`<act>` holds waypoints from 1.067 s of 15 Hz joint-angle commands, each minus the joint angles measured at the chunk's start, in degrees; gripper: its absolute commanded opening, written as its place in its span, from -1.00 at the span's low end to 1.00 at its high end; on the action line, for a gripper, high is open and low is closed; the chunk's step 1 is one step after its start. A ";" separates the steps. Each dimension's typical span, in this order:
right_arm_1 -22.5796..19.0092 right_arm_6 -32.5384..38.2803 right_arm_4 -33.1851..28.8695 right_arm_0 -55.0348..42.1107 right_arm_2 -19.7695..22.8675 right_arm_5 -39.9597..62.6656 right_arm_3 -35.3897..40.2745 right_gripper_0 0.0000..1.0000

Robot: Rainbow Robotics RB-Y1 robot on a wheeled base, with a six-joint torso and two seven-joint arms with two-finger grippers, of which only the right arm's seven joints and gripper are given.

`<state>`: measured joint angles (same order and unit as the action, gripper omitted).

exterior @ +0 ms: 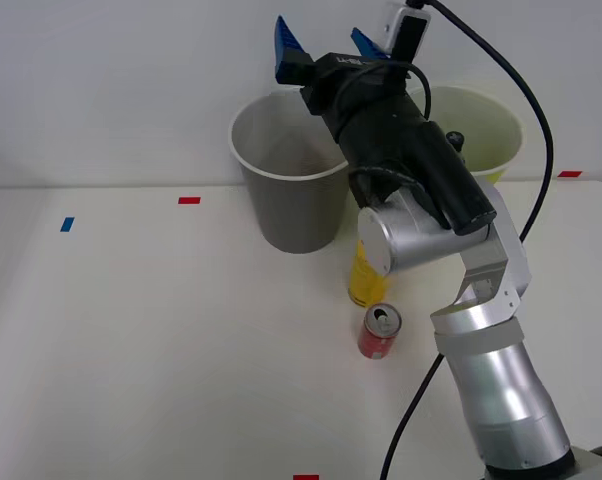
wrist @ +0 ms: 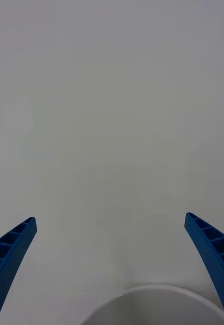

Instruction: Put cans in the gray bin, plastic bottles in the light green bin

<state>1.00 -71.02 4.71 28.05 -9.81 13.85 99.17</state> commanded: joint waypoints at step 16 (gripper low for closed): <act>-13.48 2.20 -0.40 -61.01 4.80 -12.09 40.31 1.00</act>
<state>-10.24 -68.64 4.76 -27.33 -5.85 6.55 138.89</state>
